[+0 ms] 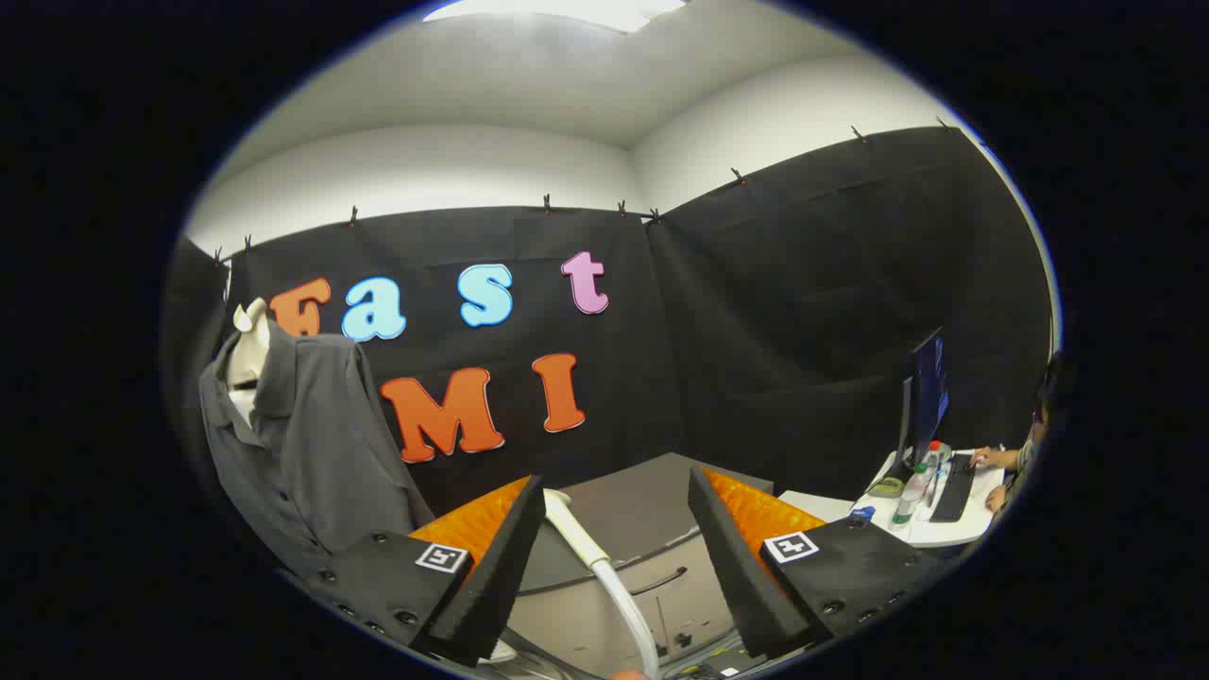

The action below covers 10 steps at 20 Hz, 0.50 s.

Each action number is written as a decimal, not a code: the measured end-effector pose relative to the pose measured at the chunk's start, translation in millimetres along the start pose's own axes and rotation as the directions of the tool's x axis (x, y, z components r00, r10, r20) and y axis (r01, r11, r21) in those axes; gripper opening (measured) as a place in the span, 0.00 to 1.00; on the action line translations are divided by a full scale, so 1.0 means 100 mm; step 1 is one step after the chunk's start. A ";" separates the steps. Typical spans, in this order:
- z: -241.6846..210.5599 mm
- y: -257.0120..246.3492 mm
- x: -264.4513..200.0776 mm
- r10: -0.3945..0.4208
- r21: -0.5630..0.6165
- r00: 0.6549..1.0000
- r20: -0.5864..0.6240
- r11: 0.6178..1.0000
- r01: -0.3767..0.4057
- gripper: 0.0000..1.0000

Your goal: Iron the clothes twice with a garment steamer, once on the left side and once on the right side.

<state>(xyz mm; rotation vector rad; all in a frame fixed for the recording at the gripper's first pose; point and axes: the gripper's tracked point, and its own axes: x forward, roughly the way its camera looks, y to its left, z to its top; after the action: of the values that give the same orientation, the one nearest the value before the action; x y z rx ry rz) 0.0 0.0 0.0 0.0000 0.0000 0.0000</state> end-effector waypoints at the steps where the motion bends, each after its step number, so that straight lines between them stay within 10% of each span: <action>1: -0.05 0.03 0.03 0.007 -0.028 1.000 -0.012 1.000 -0.008 0.98; 10: -0.01 0.01 0.36 0.111 0.008 0.992 -0.053 0.994 -0.111 0.98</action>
<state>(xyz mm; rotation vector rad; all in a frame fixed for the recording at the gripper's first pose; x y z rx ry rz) 35.8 1.1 -1.3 0.0053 0.0535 0.1114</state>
